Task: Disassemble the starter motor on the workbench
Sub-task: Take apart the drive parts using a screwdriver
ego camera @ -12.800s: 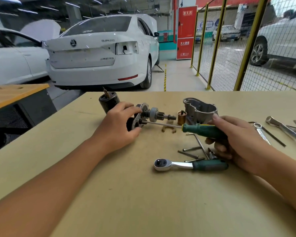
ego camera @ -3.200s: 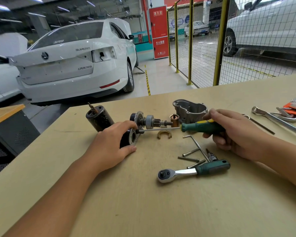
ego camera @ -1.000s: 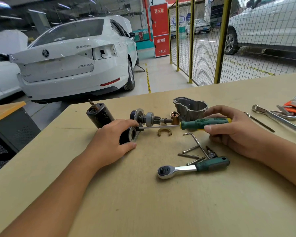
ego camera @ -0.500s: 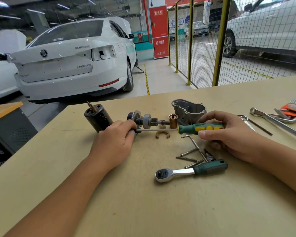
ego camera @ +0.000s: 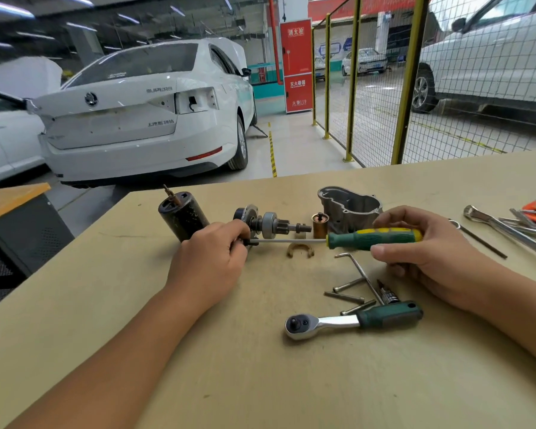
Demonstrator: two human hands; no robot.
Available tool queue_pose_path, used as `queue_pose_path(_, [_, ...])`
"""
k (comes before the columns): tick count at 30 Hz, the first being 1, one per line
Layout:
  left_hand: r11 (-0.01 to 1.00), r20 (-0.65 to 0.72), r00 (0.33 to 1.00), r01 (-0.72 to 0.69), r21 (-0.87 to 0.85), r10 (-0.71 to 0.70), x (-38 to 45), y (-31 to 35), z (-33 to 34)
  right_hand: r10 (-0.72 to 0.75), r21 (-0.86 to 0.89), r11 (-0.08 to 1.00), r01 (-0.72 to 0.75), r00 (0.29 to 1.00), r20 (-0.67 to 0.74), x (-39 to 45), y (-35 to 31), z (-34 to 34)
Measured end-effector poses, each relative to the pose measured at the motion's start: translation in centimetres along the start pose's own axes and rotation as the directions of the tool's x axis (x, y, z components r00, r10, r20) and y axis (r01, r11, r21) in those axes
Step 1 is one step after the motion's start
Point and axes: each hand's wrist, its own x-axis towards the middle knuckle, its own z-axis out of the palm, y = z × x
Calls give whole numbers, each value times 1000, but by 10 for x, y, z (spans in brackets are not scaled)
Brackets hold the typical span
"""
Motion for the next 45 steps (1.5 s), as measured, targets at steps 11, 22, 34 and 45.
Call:
queue_pose_path(11, [998,32,999,0,-67,2,-1,-2,-6,-9,-81,997,12,999,34,0,1,3])
queue_pose_path(22, [998,18,999,28,-58,-27,-3,-3,-5,99,-178,981,-81,990,95,-1,-11,5])
queue_pose_path(34, [999,41,999,-11,-33,12,-4,-3,-7,113,-88,991,-104,988,108,1,-6,0])
queue_pose_path(45, [914,7,1000,22,405,-27,-10,21,0,20,-11,1000,-19,997,75,-5,-5,-1])
